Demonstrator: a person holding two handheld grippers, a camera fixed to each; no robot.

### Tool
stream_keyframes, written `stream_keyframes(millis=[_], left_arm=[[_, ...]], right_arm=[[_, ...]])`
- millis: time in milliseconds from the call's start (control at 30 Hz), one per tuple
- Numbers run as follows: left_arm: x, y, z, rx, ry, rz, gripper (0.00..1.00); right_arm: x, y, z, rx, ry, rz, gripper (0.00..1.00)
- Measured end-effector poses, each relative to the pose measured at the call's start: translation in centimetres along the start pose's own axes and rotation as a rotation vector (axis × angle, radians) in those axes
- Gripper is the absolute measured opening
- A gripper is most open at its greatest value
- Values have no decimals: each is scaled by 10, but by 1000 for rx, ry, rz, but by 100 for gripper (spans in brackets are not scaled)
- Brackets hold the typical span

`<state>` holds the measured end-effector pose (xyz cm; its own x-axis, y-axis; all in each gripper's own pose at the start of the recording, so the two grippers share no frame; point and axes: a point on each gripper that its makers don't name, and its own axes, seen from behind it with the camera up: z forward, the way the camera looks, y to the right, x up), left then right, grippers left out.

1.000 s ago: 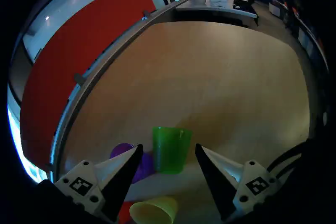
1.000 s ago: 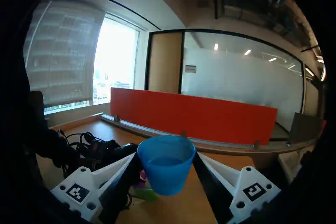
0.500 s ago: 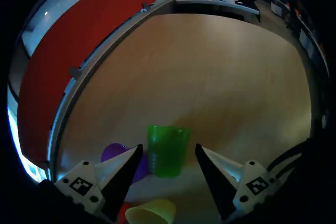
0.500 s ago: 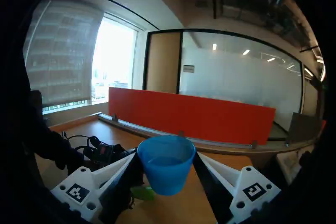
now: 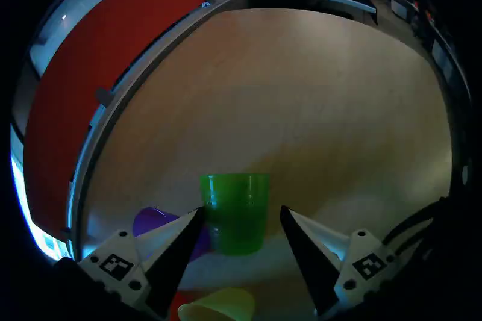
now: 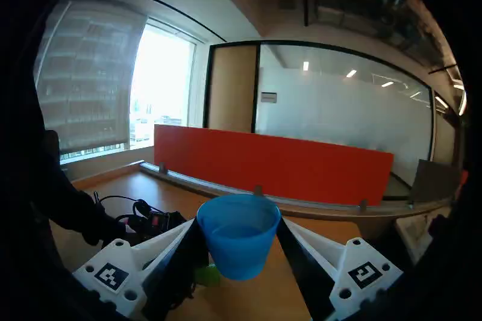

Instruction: Pour water

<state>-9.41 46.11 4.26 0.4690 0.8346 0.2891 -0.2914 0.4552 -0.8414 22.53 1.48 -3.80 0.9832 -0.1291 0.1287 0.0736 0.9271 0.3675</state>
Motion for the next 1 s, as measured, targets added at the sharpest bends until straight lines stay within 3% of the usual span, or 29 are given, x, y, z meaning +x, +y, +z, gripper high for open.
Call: stream_keyframes(millis=[367,567,1000], left_arm=[[-8,-1,8,27,-27,29,92],[-9,1,8,24,-31,15,86],[3,1,-13,31,31,3,84]], right_arm=[[-1,-1,0,2,-2,2,91],[-2,0,0,2,-4,3,91],[1,0,3,7,3,3,91]])
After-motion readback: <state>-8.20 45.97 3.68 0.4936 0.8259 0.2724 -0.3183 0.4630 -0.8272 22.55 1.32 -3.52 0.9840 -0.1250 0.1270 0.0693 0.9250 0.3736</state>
